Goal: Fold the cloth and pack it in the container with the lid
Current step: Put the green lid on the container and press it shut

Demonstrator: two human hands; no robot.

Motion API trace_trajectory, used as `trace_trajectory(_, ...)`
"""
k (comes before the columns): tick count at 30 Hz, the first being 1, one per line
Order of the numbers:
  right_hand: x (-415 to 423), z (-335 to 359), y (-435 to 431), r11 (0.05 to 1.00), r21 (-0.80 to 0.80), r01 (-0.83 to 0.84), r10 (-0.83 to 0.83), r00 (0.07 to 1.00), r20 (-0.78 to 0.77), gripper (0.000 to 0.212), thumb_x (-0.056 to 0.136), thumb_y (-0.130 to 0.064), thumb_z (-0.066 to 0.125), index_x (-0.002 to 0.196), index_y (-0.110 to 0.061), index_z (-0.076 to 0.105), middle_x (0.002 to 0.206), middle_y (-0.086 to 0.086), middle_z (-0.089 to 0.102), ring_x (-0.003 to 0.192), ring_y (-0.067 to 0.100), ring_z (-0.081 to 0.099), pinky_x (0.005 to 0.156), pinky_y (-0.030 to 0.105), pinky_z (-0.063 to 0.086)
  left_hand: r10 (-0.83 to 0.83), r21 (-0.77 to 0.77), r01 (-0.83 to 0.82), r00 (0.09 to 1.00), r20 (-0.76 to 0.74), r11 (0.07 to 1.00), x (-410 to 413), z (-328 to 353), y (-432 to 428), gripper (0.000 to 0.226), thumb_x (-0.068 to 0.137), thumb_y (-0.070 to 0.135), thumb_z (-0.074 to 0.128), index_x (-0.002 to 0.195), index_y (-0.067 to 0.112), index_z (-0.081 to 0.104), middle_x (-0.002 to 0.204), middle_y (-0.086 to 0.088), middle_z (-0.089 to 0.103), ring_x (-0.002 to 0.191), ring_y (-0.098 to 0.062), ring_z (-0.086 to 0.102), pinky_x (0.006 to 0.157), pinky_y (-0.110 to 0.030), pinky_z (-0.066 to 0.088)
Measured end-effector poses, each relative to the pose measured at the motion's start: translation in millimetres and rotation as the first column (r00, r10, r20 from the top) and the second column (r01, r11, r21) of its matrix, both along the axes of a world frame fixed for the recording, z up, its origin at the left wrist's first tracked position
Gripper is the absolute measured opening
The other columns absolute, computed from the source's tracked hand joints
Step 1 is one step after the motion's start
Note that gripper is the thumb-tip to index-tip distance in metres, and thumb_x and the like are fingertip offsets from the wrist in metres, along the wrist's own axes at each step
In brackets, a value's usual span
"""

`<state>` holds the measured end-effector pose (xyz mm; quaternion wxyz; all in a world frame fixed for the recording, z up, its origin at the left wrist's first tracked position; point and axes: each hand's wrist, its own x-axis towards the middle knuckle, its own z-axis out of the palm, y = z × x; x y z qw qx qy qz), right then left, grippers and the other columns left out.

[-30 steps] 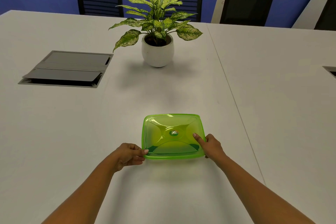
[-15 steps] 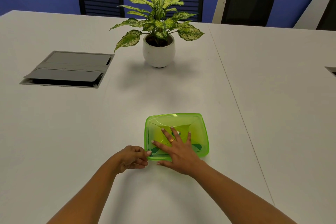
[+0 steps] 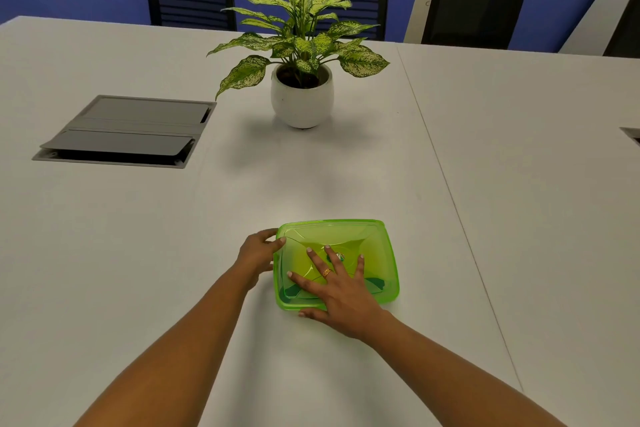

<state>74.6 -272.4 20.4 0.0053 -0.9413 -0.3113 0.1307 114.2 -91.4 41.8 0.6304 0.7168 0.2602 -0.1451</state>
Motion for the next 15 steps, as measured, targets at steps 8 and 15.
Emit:
trace_trajectory(8, 2.1, 0.3, 1.6, 1.0, -0.007, -0.001, 0.001, 1.0, -0.018, 0.063, 0.087, -0.067, 0.029, 0.142, -0.053, 0.002, 0.16, 0.0, -0.012, 0.146, 0.031, -0.016, 0.102, 0.075, -0.009, 0.123, 0.066, -0.124, 0.992, 0.015, 0.99, 16.3, -1.3, -2.4, 0.034, 0.084, 0.005, 0.065, 0.117, -0.001, 0.061, 0.121, -0.028, 0.06, 0.091, -0.03, 0.056, 0.088, -0.044, 0.053)
trace_trajectory(15, 4.2, 0.9, 2.3, 1.0, -0.005, -0.003, 0.003, 1.0, -0.019, 0.064, 0.086, -0.067, 0.031, 0.142, -0.052, 0.004, 0.16, 0.001, -0.009, 0.146, 0.032, -0.014, 0.101, 0.075, -0.009, 0.149, 0.056, -0.148, 0.989, -0.004, 0.987, 18.2, -3.1, -4.6, 0.031, 0.085, 0.006, 0.065, 0.115, 0.002, 0.062, 0.122, -0.028, 0.06, 0.094, -0.03, 0.058, 0.094, -0.044, 0.051)
